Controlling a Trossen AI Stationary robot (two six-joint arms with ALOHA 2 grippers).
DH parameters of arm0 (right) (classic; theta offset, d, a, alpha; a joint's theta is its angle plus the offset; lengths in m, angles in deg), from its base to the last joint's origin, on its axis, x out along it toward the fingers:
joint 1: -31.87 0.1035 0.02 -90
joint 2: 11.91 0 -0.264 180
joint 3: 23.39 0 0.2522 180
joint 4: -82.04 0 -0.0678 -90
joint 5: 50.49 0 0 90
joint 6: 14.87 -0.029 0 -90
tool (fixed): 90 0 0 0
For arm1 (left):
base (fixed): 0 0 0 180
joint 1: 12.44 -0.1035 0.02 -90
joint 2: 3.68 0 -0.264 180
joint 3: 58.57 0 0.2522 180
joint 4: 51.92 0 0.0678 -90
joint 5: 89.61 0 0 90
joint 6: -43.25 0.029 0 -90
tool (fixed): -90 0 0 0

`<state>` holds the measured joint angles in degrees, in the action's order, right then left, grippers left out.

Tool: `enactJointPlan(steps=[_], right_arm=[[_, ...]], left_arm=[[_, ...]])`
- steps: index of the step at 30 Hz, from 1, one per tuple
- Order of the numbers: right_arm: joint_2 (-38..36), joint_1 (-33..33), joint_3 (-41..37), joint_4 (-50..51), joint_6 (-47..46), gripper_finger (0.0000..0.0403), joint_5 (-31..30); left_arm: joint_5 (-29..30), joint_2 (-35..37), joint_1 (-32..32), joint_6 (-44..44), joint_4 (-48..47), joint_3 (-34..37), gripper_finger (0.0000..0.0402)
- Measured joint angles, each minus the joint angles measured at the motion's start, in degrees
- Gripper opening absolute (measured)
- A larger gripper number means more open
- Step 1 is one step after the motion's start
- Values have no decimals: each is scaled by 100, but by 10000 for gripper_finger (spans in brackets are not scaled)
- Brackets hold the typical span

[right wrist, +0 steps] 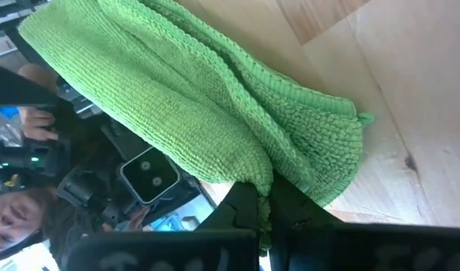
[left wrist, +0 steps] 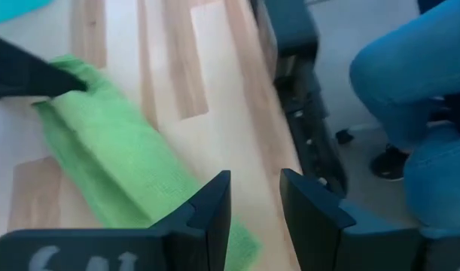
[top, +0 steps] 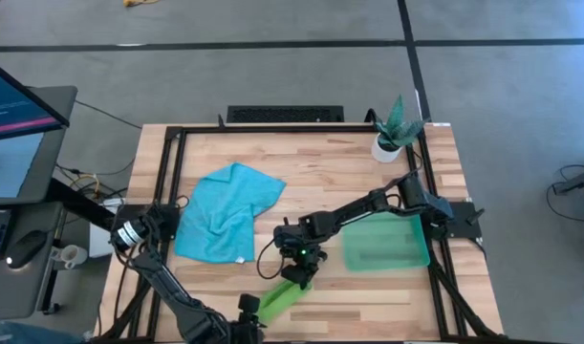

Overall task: Roll microfiber towels into tight, uniform cylinder then place into a basket
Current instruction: Roll the green towel

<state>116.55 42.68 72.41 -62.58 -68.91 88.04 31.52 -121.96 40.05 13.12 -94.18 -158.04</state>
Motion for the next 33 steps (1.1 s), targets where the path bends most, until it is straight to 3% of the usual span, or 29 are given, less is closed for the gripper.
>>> enactJointPlan(steps=[27,33], right_arm=[[2,43,4,2,21,15,39],[2,132,7,25,54,18,-19]], left_arm=[[-91,2,-467,-1004,-1873,81,109],[-338,15,-635,-1433,-1819,589,109]])
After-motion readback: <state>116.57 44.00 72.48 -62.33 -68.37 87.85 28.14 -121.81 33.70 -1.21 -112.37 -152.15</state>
